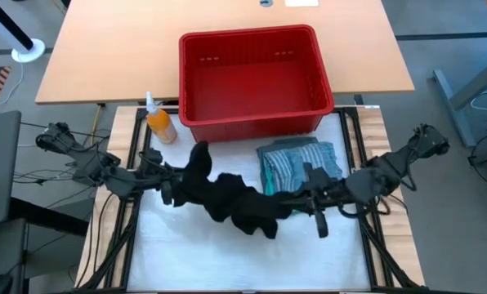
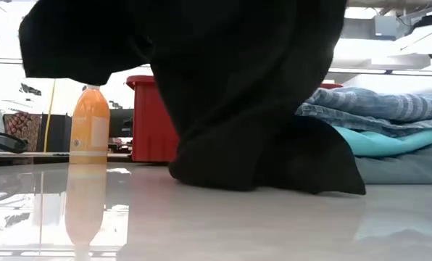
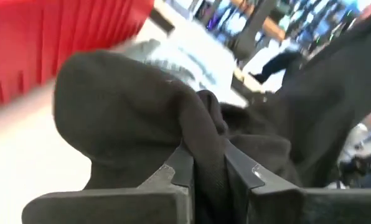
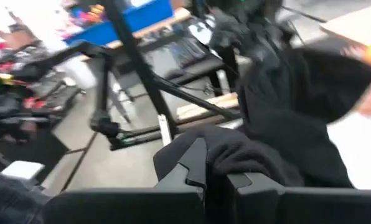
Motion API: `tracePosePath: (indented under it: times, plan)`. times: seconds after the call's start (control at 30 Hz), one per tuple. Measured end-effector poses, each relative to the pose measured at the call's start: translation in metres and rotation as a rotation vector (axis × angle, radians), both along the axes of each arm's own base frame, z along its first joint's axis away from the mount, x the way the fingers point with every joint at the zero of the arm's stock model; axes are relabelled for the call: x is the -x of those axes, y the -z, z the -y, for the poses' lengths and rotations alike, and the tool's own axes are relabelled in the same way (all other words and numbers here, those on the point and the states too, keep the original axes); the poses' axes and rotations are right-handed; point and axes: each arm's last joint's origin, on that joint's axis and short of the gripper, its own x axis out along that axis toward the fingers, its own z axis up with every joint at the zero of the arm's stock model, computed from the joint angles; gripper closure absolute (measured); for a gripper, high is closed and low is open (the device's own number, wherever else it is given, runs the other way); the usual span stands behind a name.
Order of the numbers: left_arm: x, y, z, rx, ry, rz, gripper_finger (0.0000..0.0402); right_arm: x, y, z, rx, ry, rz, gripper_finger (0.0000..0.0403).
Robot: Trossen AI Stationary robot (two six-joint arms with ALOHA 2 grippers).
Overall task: Fold Laundry from Bin
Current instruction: Fold the black shirt
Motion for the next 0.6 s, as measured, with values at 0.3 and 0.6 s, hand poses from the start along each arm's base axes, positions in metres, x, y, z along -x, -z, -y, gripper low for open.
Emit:
tracePosePath:
  times: [0.3,0.6]
  plan:
    - [0.008,0.019,-0.003,0.071,0.088,-0.221,0.0246,0.014,-0.03,0.002,0.0,-0.136,0.24,0.0377]
    - [0.001,0.035,0.01,-0.054,0.257,-0.388,0.0161,0.009,-0.029,0.009,-0.023,-0.04,0.222,0.0377]
